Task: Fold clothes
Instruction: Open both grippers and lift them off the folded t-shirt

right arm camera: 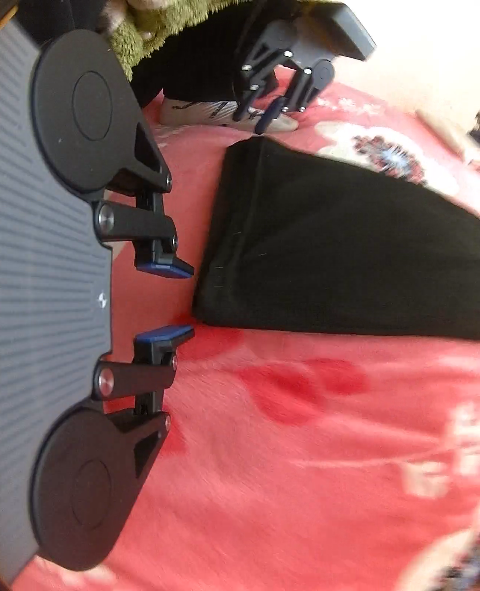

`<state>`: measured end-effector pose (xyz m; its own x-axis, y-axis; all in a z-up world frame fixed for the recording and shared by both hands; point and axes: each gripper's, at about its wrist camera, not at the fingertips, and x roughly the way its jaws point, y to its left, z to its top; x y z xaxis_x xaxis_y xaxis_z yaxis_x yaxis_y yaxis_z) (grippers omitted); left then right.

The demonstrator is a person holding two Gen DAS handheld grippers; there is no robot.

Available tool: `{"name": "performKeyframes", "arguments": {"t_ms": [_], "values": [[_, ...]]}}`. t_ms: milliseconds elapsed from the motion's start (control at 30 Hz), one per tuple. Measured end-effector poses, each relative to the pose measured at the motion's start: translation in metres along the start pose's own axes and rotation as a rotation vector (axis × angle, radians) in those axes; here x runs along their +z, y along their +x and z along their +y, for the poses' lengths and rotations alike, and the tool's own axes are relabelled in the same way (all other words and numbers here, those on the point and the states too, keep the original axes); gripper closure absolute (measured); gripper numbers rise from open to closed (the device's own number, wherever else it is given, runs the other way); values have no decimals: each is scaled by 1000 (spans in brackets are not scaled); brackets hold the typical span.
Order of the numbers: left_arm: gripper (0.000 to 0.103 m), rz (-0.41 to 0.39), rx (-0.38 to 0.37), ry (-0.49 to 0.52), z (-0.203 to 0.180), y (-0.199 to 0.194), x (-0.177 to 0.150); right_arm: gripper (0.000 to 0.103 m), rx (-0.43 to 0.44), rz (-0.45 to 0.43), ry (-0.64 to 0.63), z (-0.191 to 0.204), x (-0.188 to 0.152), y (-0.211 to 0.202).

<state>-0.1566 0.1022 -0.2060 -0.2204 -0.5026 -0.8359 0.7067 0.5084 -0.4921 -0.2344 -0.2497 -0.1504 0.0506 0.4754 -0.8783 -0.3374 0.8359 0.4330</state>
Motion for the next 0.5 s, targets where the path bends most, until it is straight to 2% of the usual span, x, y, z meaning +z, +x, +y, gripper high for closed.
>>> {"name": "performKeyframes", "arguments": {"t_ms": [100, 200, 333, 433, 500], "values": [[61, -106, 80, 18, 0, -22, 36, 76, -68, -128, -113, 5, 23, -28], [59, -207, 149, -9, 10, -36, 71, 76, -179, -241, -245, 16, 56, -36], [59, -342, 271, -98, 32, -48, 114, 76, -336, -275, -368, 20, 110, -31], [59, -436, 334, -201, 57, -57, 139, 76, -411, -302, -379, 18, 153, -26], [59, -487, 386, -259, 72, -56, 153, 78, -411, -314, -334, 11, 188, -23]]}}
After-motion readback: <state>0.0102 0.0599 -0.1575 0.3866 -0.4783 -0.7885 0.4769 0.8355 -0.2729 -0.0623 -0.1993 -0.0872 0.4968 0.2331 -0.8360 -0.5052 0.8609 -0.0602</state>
